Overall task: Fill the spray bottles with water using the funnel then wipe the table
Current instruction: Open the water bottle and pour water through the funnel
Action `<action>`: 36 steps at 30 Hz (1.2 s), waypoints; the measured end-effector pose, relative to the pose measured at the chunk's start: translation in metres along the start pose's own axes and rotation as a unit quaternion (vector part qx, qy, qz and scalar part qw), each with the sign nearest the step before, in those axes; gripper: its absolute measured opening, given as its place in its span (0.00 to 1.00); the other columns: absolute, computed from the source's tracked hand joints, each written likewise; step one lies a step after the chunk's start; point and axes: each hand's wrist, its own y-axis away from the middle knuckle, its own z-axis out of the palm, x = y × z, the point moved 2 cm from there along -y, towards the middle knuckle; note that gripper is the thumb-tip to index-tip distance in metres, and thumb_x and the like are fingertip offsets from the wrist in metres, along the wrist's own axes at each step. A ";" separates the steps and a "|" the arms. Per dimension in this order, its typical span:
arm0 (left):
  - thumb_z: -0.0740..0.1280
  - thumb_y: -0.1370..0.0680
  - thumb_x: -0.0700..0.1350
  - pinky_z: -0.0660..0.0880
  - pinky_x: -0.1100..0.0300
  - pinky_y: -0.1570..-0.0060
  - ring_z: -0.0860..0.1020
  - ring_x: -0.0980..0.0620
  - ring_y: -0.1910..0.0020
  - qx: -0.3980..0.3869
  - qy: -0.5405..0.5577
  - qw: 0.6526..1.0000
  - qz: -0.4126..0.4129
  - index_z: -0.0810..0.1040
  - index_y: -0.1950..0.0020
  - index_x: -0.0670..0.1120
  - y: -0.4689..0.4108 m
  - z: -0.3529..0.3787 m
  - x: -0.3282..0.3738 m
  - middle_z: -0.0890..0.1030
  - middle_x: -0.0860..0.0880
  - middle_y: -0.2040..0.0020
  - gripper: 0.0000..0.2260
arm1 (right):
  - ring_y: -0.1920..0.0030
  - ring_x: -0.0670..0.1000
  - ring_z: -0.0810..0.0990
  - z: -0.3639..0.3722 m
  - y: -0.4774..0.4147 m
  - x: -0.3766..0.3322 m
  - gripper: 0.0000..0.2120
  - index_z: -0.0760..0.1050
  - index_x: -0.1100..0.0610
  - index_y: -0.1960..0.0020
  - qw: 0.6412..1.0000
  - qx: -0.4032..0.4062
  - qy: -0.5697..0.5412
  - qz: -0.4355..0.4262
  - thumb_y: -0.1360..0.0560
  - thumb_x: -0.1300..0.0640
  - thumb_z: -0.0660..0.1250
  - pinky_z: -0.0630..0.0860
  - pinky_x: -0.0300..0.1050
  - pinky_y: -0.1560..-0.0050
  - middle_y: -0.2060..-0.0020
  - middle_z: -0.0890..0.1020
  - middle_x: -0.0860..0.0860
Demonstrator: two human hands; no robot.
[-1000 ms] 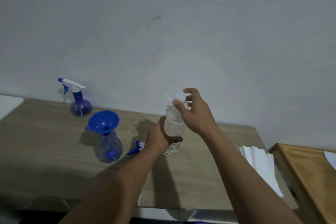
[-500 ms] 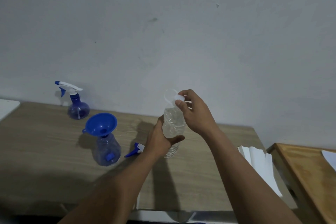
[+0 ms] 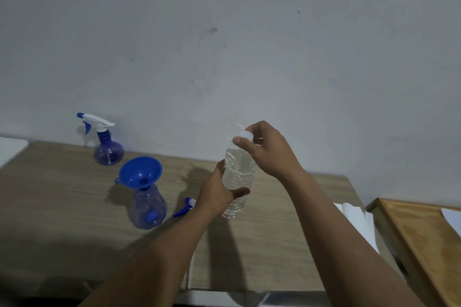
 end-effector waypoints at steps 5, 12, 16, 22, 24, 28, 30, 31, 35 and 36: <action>0.81 0.46 0.65 0.78 0.48 0.40 0.79 0.56 0.41 -0.004 -0.002 1.000 0.004 0.67 0.33 0.64 0.000 0.001 0.000 0.79 0.61 0.40 0.44 | 0.34 0.49 0.73 -0.003 -0.001 -0.002 0.13 0.77 0.50 0.37 0.997 -0.003 0.073 -0.035 0.20 0.51 0.67 0.67 0.41 0.41 0.37 0.75 0.51; 0.82 0.44 0.63 0.78 0.49 0.41 0.79 0.56 0.42 -0.001 0.004 1.000 0.014 0.68 0.34 0.64 0.001 0.001 0.002 0.81 0.61 0.42 0.42 | 0.33 0.51 0.71 -0.005 -0.001 -0.003 0.17 0.76 0.52 0.31 0.994 -0.008 0.091 -0.057 0.19 0.60 0.64 0.70 0.45 0.36 0.37 0.76 0.48; 0.82 0.44 0.62 0.78 0.51 0.42 0.79 0.56 0.42 -0.002 0.000 1.000 0.010 0.68 0.34 0.62 0.000 -0.001 0.003 0.80 0.62 0.42 0.42 | 0.38 0.48 0.74 -0.013 0.001 -0.008 0.18 0.75 0.54 0.29 0.994 0.032 0.082 -0.063 0.19 0.58 0.65 0.72 0.44 0.37 0.40 0.76 0.47; 0.82 0.43 0.60 0.78 0.49 0.42 0.79 0.54 0.42 -0.011 -0.004 1.000 0.012 0.67 0.32 0.59 0.000 -0.003 0.005 0.80 0.59 0.41 0.43 | 0.50 0.43 0.78 -0.020 0.021 0.017 0.14 0.80 0.56 0.35 0.988 0.146 0.032 -0.026 0.21 0.57 0.68 0.72 0.29 0.52 0.43 0.79 0.49; 0.83 0.41 0.57 0.78 0.52 0.42 0.79 0.55 0.43 -0.004 -0.009 1.000 0.022 0.68 0.32 0.58 0.001 -0.003 0.006 0.79 0.60 0.42 0.41 | 0.51 0.45 0.79 -0.011 0.034 0.040 0.14 0.80 0.57 0.36 0.988 0.151 0.036 0.011 0.21 0.57 0.69 0.71 0.29 0.53 0.43 0.79 0.50; 0.83 0.41 0.54 0.79 0.52 0.44 0.81 0.57 0.46 0.016 -0.014 0.999 0.029 0.70 0.35 0.56 0.003 -0.004 0.003 0.81 0.60 0.44 0.39 | 0.51 0.49 0.81 0.024 0.065 0.096 0.15 0.80 0.59 0.37 0.987 0.097 0.070 0.103 0.22 0.58 0.70 0.72 0.36 0.49 0.42 0.81 0.54; 0.83 0.41 0.54 0.79 0.52 0.43 0.81 0.57 0.47 0.017 -0.013 0.999 0.031 0.71 0.36 0.57 0.003 -0.004 0.002 0.81 0.59 0.45 0.38 | 0.50 0.52 0.83 0.047 0.081 0.123 0.15 0.80 0.59 0.37 0.986 0.050 0.078 0.140 0.23 0.58 0.70 0.74 0.38 0.49 0.41 0.82 0.56; 0.83 0.42 0.54 0.79 0.52 0.42 0.81 0.58 0.46 0.016 -0.010 0.999 0.033 0.71 0.36 0.57 0.003 -0.004 0.002 0.81 0.59 0.45 0.38 | 0.50 0.53 0.84 0.058 0.088 0.134 0.15 0.81 0.59 0.37 0.984 0.027 0.081 0.156 0.23 0.58 0.69 0.75 0.39 0.48 0.41 0.83 0.57; 0.82 0.44 0.58 0.77 0.51 0.40 0.79 0.58 0.43 0.015 -0.009 0.999 0.040 0.69 0.33 0.56 0.005 -0.003 0.002 0.80 0.60 0.42 0.42 | 0.45 0.58 0.83 0.098 0.112 0.165 0.15 0.82 0.59 0.38 0.974 -0.060 0.101 0.193 0.24 0.60 0.67 0.75 0.43 0.42 0.43 0.83 0.59; 0.82 0.43 0.58 0.77 0.52 0.39 0.79 0.57 0.42 0.015 -0.009 0.999 0.042 0.67 0.32 0.56 0.006 -0.002 0.003 0.79 0.59 0.40 0.43 | 0.46 0.58 0.83 0.106 0.117 0.168 0.13 0.83 0.56 0.41 0.973 -0.075 0.105 0.194 0.24 0.60 0.67 0.75 0.43 0.44 0.46 0.83 0.58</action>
